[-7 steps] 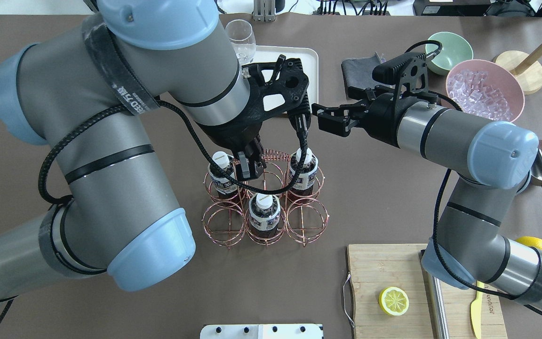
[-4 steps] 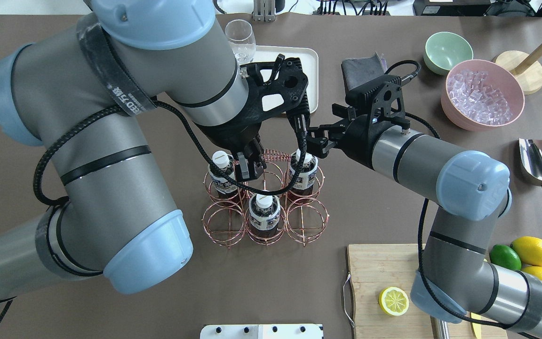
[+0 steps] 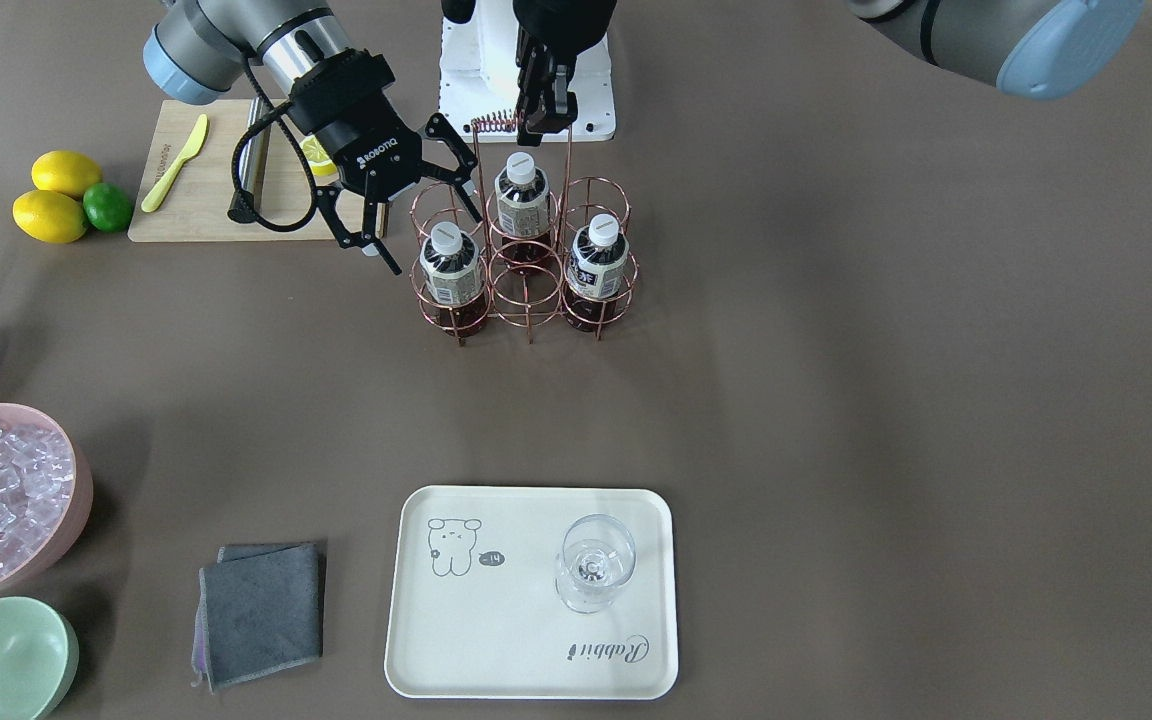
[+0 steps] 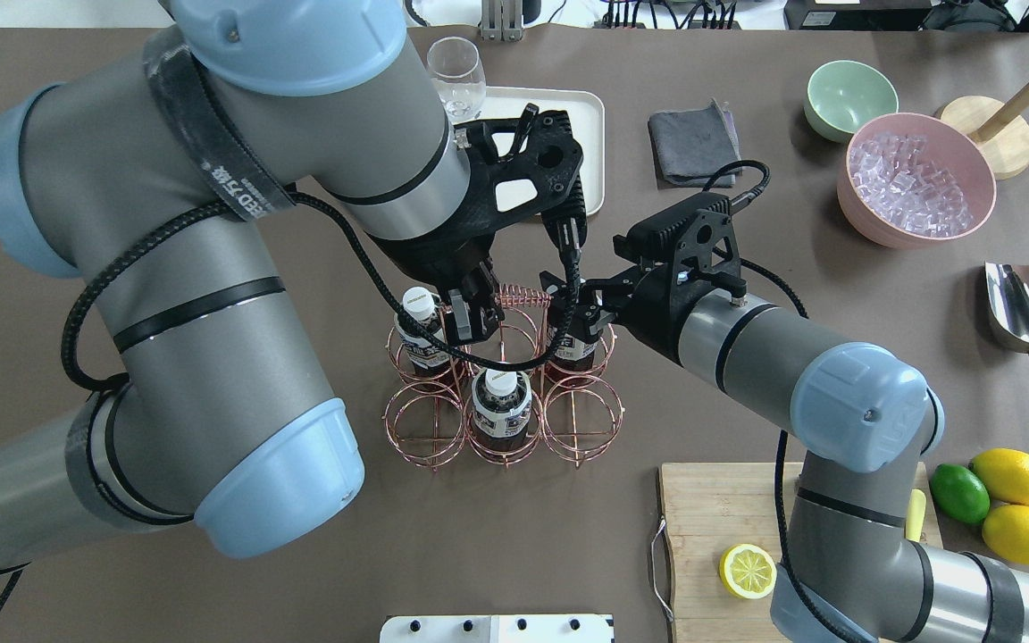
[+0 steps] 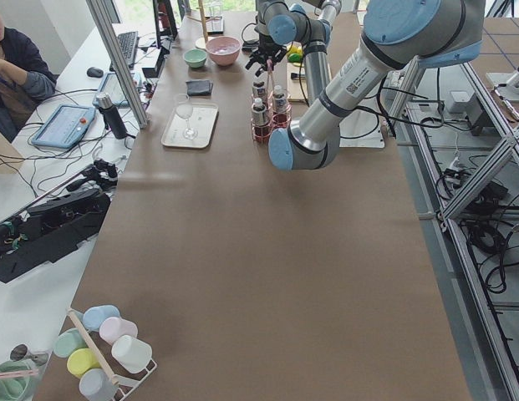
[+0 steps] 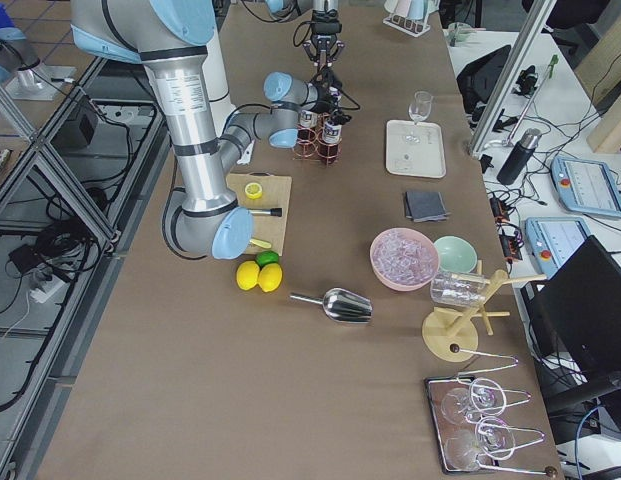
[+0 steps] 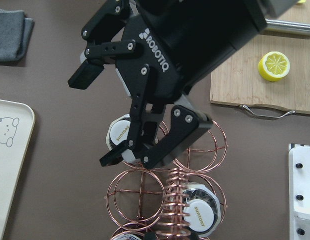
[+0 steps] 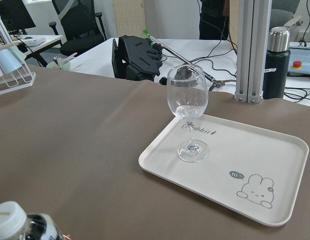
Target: Take tea from basket to plate
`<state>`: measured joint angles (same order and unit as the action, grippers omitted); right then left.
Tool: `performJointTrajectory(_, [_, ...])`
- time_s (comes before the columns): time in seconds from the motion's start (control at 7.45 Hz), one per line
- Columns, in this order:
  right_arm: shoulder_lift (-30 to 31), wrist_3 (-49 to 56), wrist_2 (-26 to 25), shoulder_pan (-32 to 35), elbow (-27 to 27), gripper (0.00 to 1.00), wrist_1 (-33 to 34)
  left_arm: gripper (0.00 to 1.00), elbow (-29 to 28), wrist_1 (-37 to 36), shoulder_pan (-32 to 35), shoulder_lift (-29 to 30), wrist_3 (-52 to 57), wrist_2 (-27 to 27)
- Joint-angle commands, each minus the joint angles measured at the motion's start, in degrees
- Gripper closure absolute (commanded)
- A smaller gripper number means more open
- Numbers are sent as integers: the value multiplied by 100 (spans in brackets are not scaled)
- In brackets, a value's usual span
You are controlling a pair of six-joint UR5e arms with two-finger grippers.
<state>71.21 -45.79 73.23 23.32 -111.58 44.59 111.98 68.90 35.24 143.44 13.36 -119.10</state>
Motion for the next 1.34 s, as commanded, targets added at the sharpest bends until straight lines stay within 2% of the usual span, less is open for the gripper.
performJointTrajectory(0.0, [182, 17, -11, -82, -65, 1, -12, 100, -10, 10, -9, 0, 0, 0])
performJointTrajectory(0.27, [498, 35, 15, -90, -381, 1, -21, 100, -1, 10, -9, 0, 0, 0])
performJointTrajectory(0.94, [403, 244, -64, -354, -294, 1, -3, 100, -1, 10, -17, -9, 0, 0])
performJointTrajectory(1.07, [394, 498, -72, -345, -277, 3, -12, 100, -1, 10, -17, -9, 0, 0])
performJointTrajectory(1.21, [368, 509, -99, -319, -250, 12, -12, 100, -1, 10, -26, 0, 0, 0])
